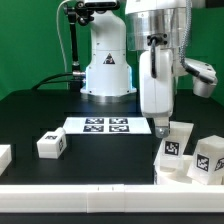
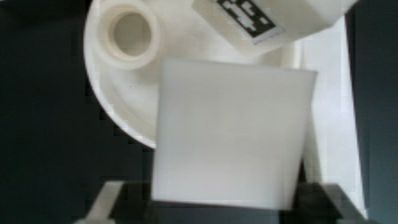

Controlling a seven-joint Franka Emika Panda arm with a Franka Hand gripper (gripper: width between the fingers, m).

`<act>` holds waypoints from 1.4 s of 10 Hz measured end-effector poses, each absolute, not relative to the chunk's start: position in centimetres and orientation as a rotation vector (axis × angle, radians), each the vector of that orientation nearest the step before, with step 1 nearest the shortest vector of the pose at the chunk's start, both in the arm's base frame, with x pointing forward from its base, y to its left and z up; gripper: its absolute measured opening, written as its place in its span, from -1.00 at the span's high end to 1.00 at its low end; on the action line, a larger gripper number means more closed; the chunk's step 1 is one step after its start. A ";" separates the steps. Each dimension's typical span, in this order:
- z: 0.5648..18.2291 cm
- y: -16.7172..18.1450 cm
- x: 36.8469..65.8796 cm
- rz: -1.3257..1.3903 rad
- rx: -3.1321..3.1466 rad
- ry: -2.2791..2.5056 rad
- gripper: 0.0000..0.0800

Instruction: Assemble stool

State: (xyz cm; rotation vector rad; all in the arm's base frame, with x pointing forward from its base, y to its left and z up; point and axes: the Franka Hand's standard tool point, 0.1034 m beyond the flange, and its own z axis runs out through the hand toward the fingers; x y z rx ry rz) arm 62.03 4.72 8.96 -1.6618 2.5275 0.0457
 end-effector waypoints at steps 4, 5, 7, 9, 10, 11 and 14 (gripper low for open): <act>9.0 5.0 62.1 0.077 -1.470 2.629 0.17; 9.0 5.0 62.1 0.082 -1.464 2.628 0.17; 9.4 5.2 62.1 0.112 -1.577 2.574 -0.43; 10.8 5.4 62.7 0.120 -1.679 2.491 -0.57; 11.1 5.5 62.9 0.111 -1.735 2.445 -0.61; 10.8 5.4 62.7 0.106 -1.818 2.387 -0.61; 10.7 5.4 62.7 0.082 -2.073 2.163 -0.62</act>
Offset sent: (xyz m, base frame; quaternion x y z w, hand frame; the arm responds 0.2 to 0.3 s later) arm -0.0015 0.0013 0.0031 -0.0085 0.0007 0.1294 0.9916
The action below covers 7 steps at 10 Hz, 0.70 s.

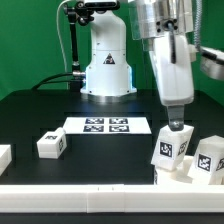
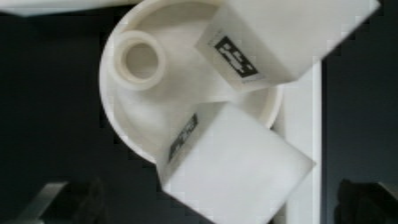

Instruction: Assemble stool

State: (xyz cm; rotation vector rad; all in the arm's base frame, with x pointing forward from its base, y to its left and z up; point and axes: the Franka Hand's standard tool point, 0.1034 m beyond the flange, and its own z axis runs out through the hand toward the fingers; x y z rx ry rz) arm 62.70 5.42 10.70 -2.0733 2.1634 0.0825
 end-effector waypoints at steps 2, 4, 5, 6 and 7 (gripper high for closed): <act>10.5 6.0 62.5 0.049 -2.329 1.914 -0.62; 10.4 6.6 62.6 0.007 -2.570 1.577 -0.62; 10.3 6.9 62.6 -0.003 -2.643 1.445 -0.62; 10.3 6.8 62.6 -0.009 -2.682 1.372 -0.62; 10.3 6.7 62.6 -0.014 -2.717 1.302 -0.62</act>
Offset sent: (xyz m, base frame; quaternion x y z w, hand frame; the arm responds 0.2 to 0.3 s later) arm -0.0001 0.0193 -0.0074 0.0182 -0.0026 -0.3175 0.9481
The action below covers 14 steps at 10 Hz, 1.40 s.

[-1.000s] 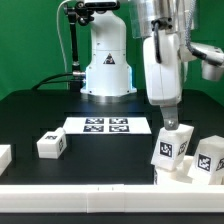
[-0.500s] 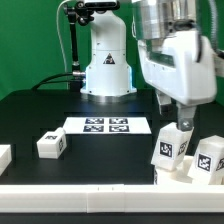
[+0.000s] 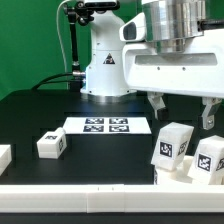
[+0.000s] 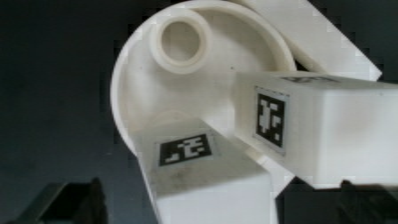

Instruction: Assemble stool

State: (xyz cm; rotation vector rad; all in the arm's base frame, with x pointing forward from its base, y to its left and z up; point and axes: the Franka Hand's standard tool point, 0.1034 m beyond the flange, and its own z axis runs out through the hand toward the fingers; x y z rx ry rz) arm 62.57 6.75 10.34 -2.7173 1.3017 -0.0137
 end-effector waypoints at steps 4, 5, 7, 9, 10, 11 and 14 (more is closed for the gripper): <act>10.2 6.9 62.7 -0.075 -2.967 0.735 -0.62; 10.1 7.0 62.6 -0.078 -3.005 0.570 -0.62; 10.1 6.8 62.6 -0.092 -3.056 0.236 -0.62; 10.0 6.7 62.5 -0.097 -3.070 0.017 -0.62; 9.9 6.5 62.4 -0.099 -3.075 -0.142 -0.62; 9.8 6.1 62.4 -0.100 -3.073 -0.293 -0.62; 9.6 5.4 62.4 -0.096 -3.049 -0.616 -0.62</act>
Offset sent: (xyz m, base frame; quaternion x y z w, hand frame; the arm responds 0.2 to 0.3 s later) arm -0.0019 0.0084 -0.0040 -0.0435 0.0467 -0.3308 0.9415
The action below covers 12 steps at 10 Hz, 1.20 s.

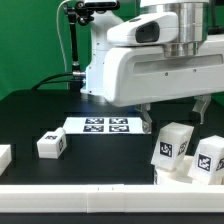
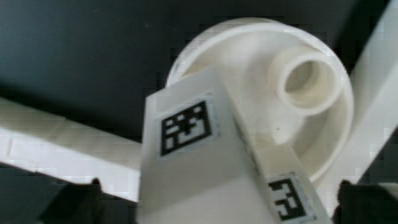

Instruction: Assemble stool

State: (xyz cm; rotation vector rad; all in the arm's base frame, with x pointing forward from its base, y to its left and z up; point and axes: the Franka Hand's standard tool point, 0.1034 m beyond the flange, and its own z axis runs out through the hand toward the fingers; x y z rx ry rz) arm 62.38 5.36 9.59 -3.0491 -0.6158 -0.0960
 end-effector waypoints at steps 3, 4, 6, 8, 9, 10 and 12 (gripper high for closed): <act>9.3 4.8 62.3 -0.083 -3.020 -0.844 -0.62; 9.1 4.6 62.3 -0.080 -3.006 -0.932 -0.62; 8.6 4.7 62.2 -0.072 -3.014 -0.906 -0.40; 8.6 4.6 62.2 -0.072 -3.016 -0.899 0.10; 8.6 4.6 62.2 -0.072 -3.018 -0.894 0.14; 8.6 4.6 62.2 -0.073 -3.031 -0.847 0.14; 8.6 4.5 62.2 -0.073 -3.033 -0.837 0.14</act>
Offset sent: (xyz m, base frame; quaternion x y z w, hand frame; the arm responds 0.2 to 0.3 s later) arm 0.0018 0.0053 -0.0092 0.0033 0.0100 -0.1799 0.9836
